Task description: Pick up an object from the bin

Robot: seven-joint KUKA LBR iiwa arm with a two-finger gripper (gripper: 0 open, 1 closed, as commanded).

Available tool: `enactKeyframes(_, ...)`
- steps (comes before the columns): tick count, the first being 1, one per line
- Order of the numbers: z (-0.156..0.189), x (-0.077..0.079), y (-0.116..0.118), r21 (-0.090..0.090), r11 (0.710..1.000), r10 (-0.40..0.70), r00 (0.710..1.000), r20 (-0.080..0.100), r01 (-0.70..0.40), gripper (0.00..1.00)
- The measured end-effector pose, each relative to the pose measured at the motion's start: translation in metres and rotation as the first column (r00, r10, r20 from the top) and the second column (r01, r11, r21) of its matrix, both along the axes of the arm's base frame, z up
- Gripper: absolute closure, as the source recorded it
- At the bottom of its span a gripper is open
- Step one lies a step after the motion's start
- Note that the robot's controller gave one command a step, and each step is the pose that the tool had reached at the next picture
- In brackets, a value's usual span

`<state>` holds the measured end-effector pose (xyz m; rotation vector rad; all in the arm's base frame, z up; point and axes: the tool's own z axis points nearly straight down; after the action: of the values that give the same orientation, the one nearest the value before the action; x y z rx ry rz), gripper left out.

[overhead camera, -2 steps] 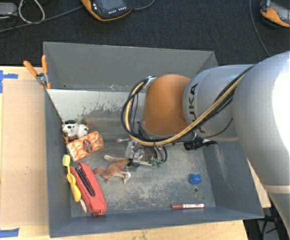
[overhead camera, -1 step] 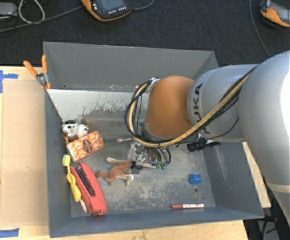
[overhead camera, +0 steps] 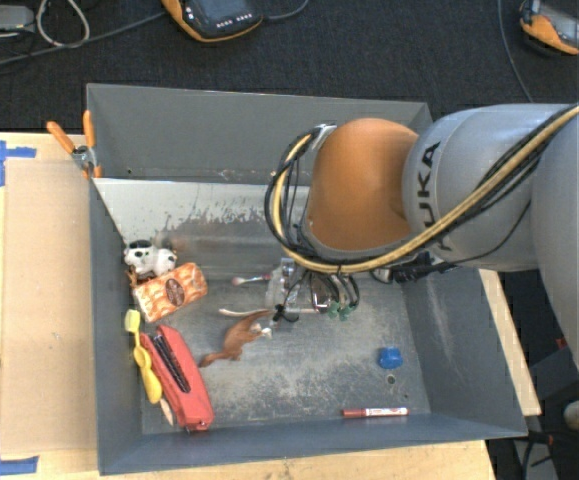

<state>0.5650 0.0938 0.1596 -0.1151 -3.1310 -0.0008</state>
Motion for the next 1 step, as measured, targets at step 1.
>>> enactKeyframes(1,0.0756,-0.0040,0.0023,-0.001,0.999,-0.034,0.999,-0.005,0.034,1.00)
